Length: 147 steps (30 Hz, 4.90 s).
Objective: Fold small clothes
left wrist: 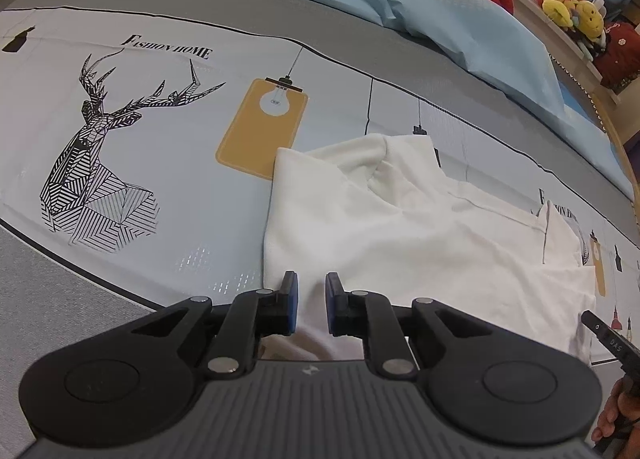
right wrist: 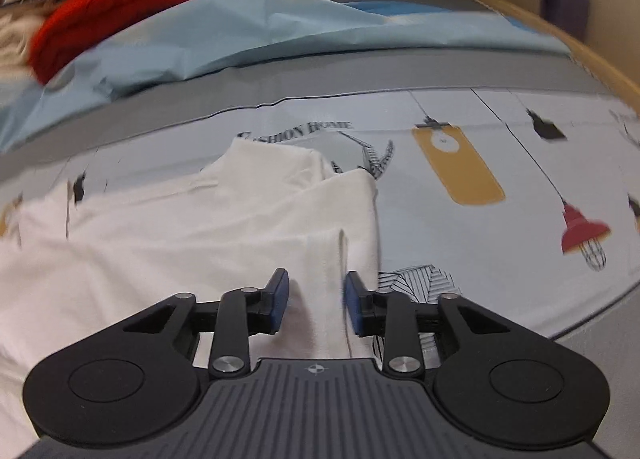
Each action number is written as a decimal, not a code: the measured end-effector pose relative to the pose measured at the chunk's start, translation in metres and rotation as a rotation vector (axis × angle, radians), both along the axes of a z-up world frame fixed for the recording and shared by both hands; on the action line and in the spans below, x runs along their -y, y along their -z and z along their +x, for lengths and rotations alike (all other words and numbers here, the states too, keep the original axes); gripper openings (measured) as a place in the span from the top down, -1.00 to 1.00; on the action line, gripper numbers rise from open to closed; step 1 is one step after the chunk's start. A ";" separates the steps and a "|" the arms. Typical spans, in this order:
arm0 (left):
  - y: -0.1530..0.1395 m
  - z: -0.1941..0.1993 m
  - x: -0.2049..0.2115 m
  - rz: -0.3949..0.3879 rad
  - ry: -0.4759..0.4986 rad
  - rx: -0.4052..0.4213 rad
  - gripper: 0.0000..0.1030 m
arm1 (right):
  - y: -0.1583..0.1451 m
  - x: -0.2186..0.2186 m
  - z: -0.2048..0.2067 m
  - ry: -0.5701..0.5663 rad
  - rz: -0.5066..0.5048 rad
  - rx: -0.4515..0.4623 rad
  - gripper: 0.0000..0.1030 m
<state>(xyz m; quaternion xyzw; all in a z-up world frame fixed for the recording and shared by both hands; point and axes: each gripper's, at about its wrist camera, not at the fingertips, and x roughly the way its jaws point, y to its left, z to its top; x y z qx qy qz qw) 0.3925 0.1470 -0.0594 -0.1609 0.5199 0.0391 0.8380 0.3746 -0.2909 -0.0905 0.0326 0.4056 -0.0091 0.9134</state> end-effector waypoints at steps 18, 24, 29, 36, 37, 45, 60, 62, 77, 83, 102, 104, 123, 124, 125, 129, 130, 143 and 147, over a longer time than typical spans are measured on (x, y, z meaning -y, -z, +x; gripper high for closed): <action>0.015 0.000 0.007 0.011 0.075 -0.044 0.70 | -0.022 0.014 0.000 0.050 0.046 0.023 0.58; 0.021 -0.005 0.007 0.079 0.086 -0.100 0.69 | -0.004 0.023 -0.001 0.115 0.044 -0.098 0.56; 0.022 -0.009 0.010 0.096 0.125 -0.118 0.68 | 0.004 0.040 -0.010 0.143 0.037 -0.181 0.20; -0.019 -0.051 0.017 0.122 0.109 -0.006 0.41 | -0.096 0.048 -0.067 0.168 0.129 0.068 0.18; -0.031 -0.062 0.018 0.116 0.107 0.031 0.34 | -0.111 0.048 -0.080 0.158 0.130 0.106 0.18; -0.105 -0.173 0.027 0.146 0.133 0.208 -0.37 | -0.163 0.059 -0.210 0.068 0.175 0.145 0.09; -0.018 -0.308 -0.013 0.023 0.088 -0.038 0.16 | -0.064 0.089 -0.336 0.180 0.203 -0.095 0.09; -0.007 -0.309 -0.015 -0.019 0.070 -0.080 0.16 | -0.047 0.092 -0.338 0.216 0.242 -0.144 0.09; 0.036 -0.306 -0.007 0.008 0.086 -0.212 0.61 | -0.008 0.091 -0.334 0.238 0.246 -0.279 0.09; 0.037 -0.306 -0.007 0.008 0.094 -0.216 0.76 | 0.000 0.088 -0.332 0.225 0.246 -0.308 0.17; 0.032 -0.310 -0.001 0.032 0.105 -0.189 0.87 | -0.016 0.090 -0.339 0.221 0.244 -0.230 0.87; 0.027 -0.313 -0.002 0.008 0.106 -0.170 0.87 | -0.024 0.095 -0.342 0.244 0.250 -0.196 0.87; 0.041 -0.314 -0.007 0.001 0.083 -0.237 0.77 | -0.002 0.088 -0.333 0.267 0.228 -0.311 0.73; 0.041 -0.314 -0.007 0.003 0.084 -0.238 0.76 | -0.001 0.087 -0.332 0.264 0.226 -0.315 0.72; 0.041 -0.314 -0.006 0.005 0.084 -0.238 0.74 | 0.000 0.086 -0.331 0.261 0.225 -0.318 0.70; 0.041 -0.314 -0.006 0.005 0.082 -0.240 0.69 | 0.001 0.085 -0.326 0.248 0.217 -0.322 0.60; 0.041 -0.314 -0.006 0.003 0.079 -0.240 0.69 | 0.001 0.085 -0.326 0.248 0.216 -0.322 0.59; 0.041 -0.311 -0.005 0.017 0.089 -0.240 0.68 | 0.000 0.081 -0.327 0.240 0.196 -0.316 0.59; 0.041 -0.311 -0.005 0.020 0.095 -0.237 0.70 | 0.000 0.079 -0.327 0.225 0.187 -0.312 0.67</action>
